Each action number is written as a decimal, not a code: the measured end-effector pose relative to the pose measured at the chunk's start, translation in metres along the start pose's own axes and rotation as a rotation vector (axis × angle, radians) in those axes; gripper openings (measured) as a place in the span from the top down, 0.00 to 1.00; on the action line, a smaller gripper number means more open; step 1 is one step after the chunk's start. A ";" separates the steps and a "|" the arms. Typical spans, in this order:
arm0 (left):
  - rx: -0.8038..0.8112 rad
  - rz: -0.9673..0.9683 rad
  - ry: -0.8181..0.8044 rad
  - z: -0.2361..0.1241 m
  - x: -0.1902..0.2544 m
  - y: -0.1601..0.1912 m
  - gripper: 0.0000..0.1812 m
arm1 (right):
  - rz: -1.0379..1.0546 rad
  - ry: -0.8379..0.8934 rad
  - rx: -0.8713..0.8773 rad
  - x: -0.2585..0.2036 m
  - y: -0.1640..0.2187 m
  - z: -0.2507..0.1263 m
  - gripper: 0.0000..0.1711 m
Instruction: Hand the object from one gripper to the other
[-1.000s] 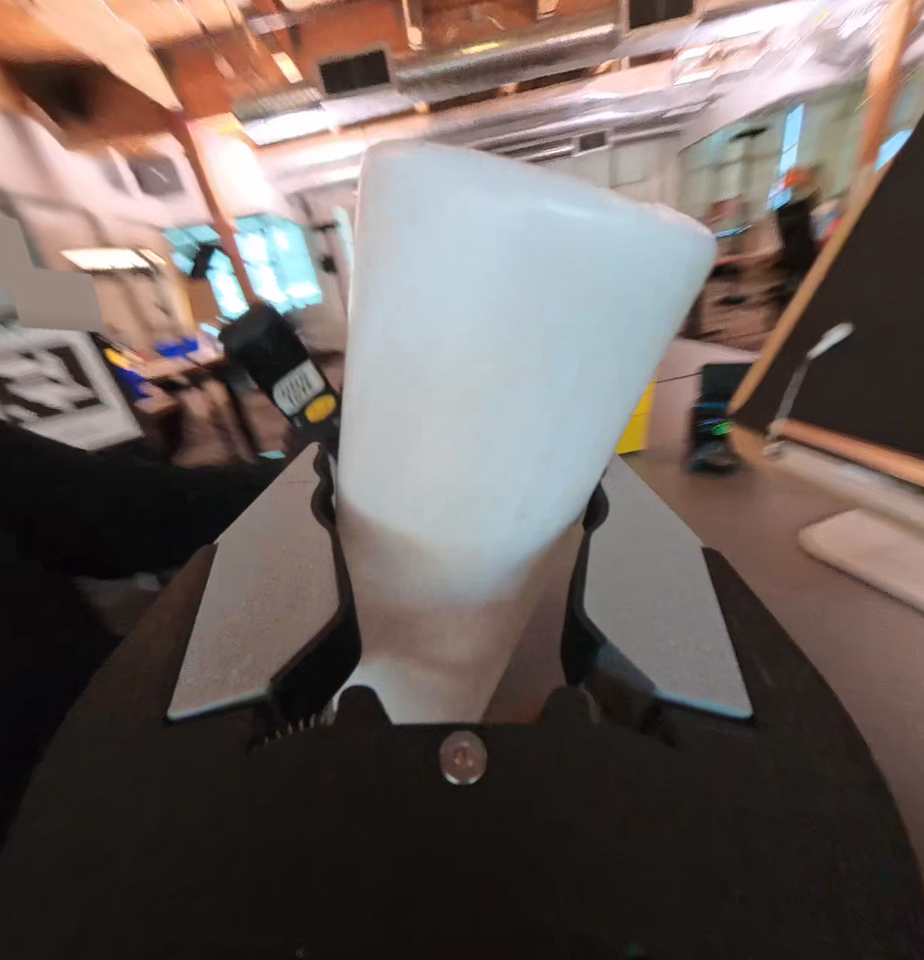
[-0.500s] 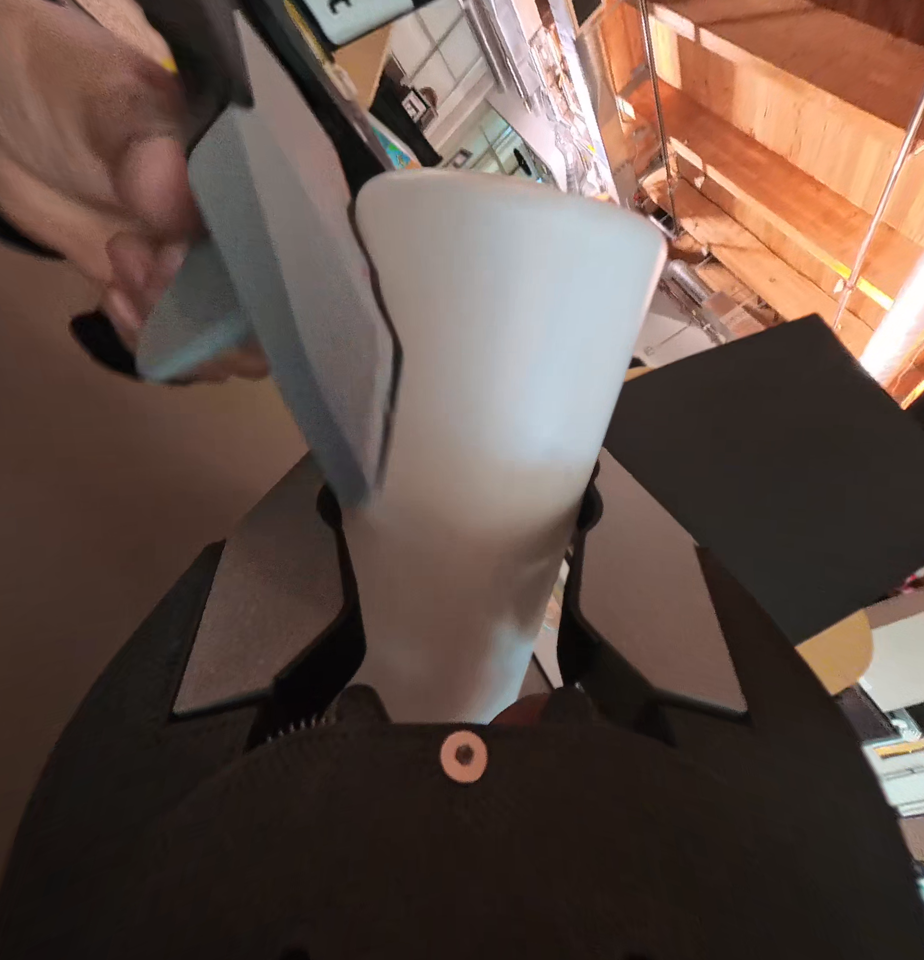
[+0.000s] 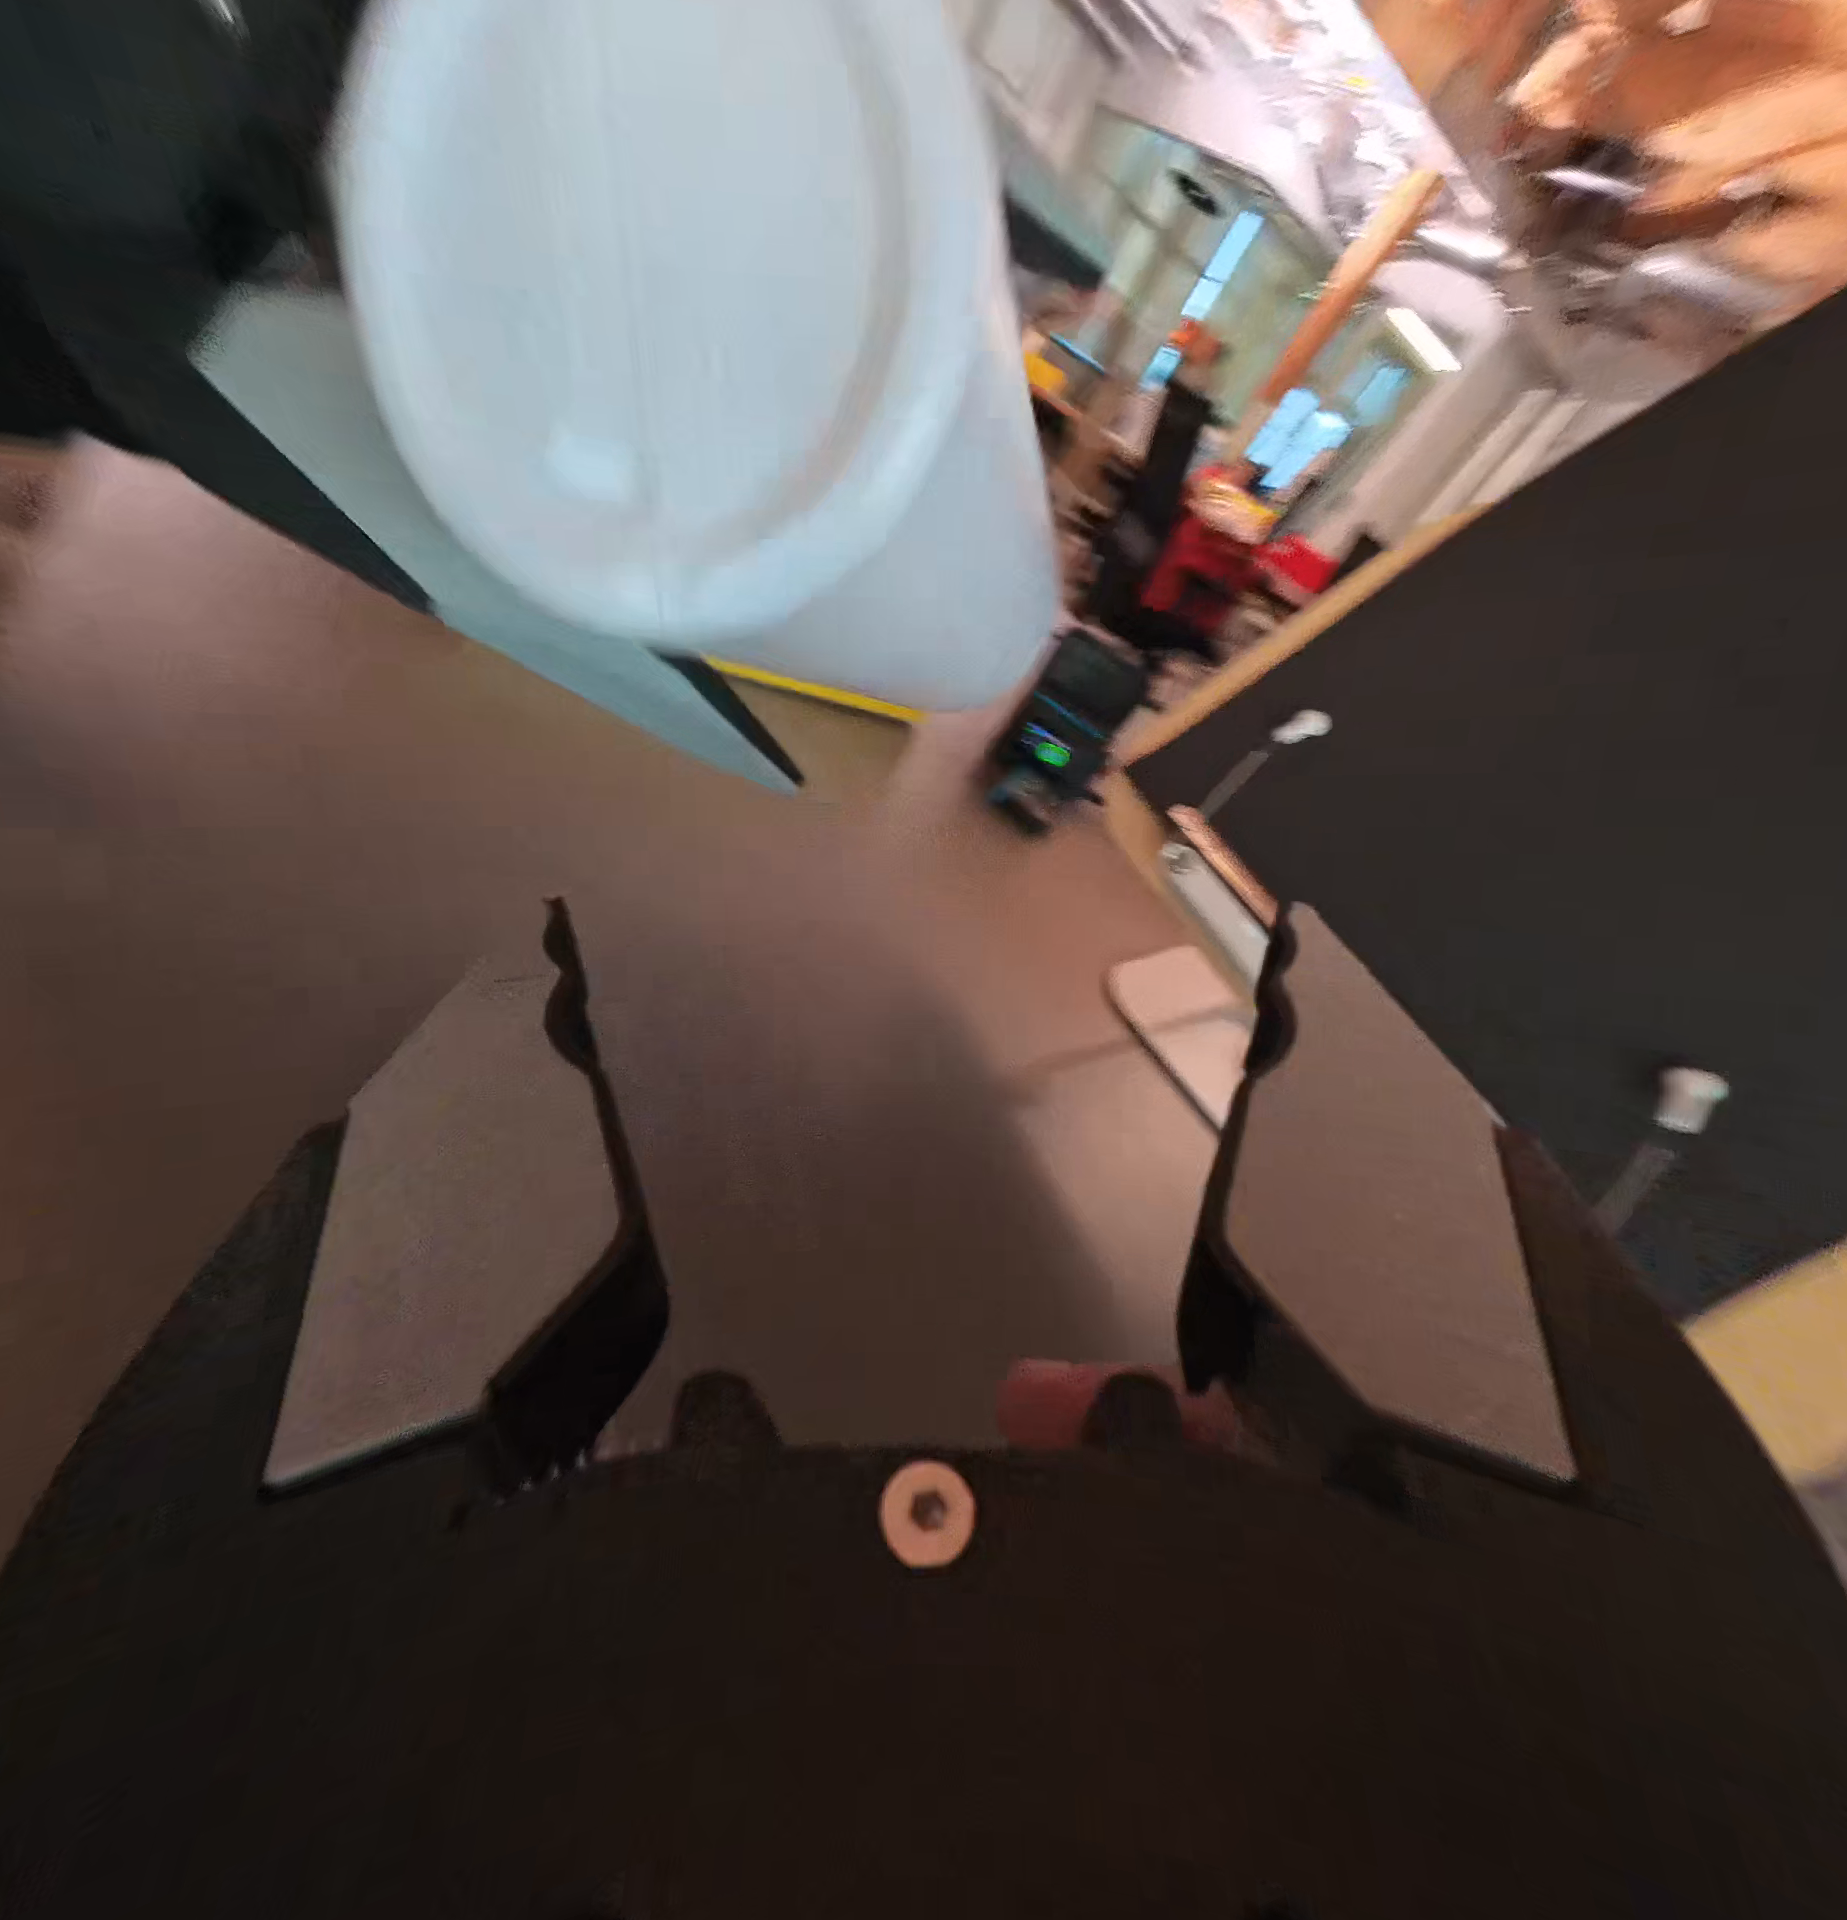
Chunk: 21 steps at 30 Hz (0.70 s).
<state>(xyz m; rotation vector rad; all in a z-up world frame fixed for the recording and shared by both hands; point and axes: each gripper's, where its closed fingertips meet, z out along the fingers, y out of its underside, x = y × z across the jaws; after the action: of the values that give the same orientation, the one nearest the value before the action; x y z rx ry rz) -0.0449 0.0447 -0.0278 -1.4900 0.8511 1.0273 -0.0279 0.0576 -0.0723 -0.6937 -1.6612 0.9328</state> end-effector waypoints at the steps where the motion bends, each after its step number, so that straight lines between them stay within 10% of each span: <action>1: -0.012 0.037 -0.001 -0.001 0.002 0.002 0.50 | 0.061 -0.063 0.037 -0.006 -0.006 -0.002 0.26; 8: -0.170 0.228 -0.112 0.007 0.007 0.019 0.50 | 0.181 -0.104 0.246 -0.023 -0.051 -0.004 0.27; 21: -0.196 0.331 -0.160 0.030 0.020 0.010 0.50 | 0.187 0.059 0.118 -0.006 -0.027 0.014 0.44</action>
<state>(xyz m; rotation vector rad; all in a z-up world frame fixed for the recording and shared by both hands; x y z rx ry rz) -0.0507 0.0728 -0.0514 -1.4324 0.9212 1.4915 -0.0397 0.0349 -0.0544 -0.7978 -1.4952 1.1229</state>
